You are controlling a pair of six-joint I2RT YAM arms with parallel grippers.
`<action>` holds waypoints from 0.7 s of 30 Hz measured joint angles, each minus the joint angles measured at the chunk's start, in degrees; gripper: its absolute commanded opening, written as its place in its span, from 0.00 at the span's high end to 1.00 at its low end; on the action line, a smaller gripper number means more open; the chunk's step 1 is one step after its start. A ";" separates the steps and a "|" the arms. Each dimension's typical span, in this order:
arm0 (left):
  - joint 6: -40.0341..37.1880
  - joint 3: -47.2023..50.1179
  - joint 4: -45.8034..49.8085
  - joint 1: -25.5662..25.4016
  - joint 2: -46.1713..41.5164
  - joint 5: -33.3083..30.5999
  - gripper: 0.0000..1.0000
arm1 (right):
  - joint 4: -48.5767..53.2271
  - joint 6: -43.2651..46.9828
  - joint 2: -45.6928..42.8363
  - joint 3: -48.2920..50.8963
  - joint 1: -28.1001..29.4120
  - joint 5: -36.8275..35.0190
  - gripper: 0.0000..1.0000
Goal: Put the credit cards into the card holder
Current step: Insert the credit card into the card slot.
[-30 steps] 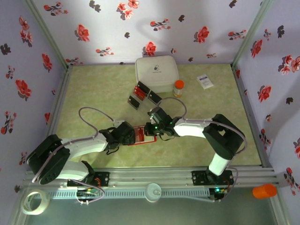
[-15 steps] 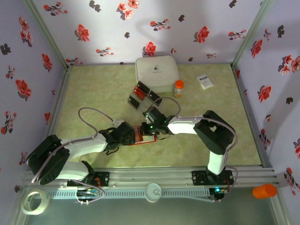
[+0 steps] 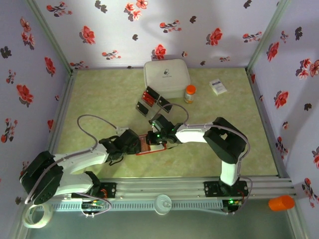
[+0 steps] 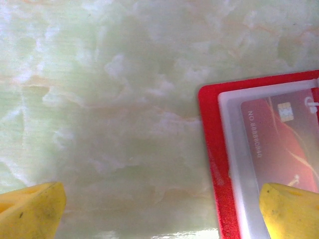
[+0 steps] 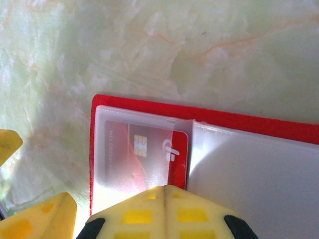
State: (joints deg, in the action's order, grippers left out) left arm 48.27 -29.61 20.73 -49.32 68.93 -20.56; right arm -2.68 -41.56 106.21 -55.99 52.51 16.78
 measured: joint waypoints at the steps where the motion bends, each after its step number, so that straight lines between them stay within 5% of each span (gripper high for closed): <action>1: 0.11 0.31 0.07 0.00 -0.17 0.00 0.00 | 0.00 0.00 -0.02 0.00 0.00 0.00 0.96; 21: 1.33 3.10 -0.04 0.00 1.68 -0.83 0.00 | 2.62 0.02 -3.96 0.70 0.24 -0.33 0.97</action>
State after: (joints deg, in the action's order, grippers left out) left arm 49.60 -26.50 20.69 -49.32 70.61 -21.39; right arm -0.05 -41.54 102.26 -55.29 52.75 16.45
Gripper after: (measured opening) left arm 0.998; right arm 0.063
